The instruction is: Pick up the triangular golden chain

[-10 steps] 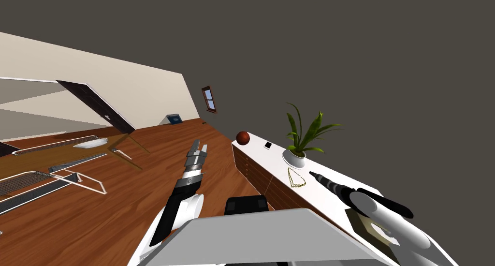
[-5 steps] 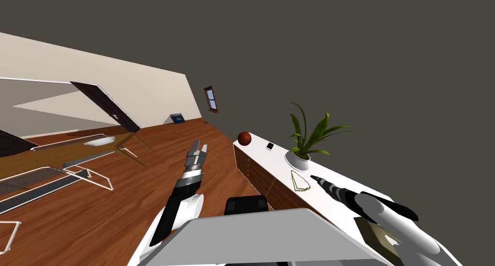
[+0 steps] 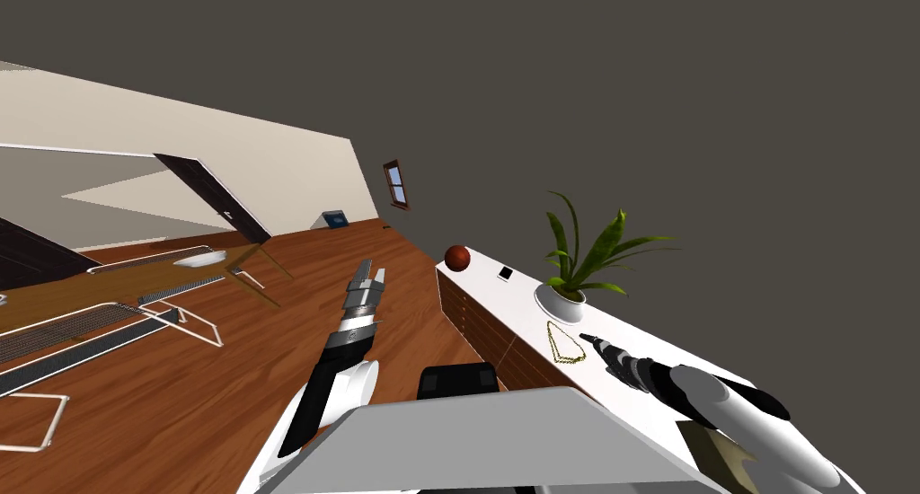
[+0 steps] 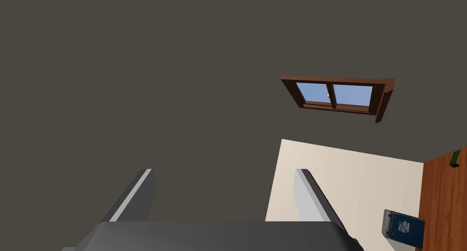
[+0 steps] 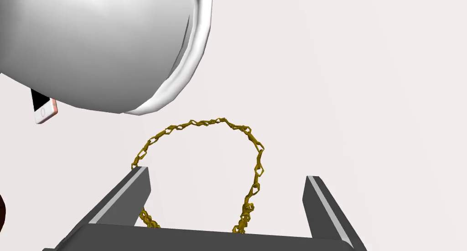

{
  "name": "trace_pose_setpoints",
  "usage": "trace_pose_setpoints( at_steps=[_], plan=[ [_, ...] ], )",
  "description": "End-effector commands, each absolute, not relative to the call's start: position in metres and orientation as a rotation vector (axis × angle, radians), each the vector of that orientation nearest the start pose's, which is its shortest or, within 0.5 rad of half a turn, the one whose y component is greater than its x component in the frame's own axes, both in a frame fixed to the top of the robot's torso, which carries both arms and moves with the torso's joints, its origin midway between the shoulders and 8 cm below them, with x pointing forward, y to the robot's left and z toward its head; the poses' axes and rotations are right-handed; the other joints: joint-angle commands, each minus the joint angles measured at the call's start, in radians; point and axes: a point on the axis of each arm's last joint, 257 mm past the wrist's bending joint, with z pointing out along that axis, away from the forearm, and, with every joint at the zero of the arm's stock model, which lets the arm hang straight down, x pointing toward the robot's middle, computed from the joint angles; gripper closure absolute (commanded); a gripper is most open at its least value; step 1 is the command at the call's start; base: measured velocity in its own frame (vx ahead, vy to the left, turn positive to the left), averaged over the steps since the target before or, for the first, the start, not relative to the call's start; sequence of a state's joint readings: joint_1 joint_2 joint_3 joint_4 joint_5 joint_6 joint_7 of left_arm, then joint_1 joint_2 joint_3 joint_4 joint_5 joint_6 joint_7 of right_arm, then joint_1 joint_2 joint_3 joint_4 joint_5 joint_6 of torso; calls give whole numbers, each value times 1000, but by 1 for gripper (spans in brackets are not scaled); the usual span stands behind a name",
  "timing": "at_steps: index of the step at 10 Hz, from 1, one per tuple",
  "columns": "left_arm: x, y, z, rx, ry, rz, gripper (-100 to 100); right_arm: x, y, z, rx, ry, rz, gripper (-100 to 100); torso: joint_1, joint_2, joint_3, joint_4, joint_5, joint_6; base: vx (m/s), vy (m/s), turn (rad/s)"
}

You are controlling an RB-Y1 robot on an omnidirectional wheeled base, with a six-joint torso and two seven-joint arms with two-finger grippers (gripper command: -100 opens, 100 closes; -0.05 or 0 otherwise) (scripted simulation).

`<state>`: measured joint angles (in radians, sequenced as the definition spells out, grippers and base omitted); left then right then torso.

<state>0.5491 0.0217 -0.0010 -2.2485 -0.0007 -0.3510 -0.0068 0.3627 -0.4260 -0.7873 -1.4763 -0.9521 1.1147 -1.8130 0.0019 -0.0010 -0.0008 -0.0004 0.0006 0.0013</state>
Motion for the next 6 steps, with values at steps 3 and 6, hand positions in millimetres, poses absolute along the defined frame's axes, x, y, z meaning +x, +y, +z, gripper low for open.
trace_pose_setpoints(
  at_steps=[3, 6],
  plan=[
    [366, 290, -37, -822, 784, -1221, 0, 190, -569, -420, -2178, 1721, -568, -100, 0, 0, 0, 0, 0, 0, 27, 15, 43],
    [366, 290, -37, -822, 784, -1220, 0, 180, -563, -428, -2149, 1752, -511, -100, 0, 0, 0, 0, 0, 0, 18, 7, 17]
  ],
)
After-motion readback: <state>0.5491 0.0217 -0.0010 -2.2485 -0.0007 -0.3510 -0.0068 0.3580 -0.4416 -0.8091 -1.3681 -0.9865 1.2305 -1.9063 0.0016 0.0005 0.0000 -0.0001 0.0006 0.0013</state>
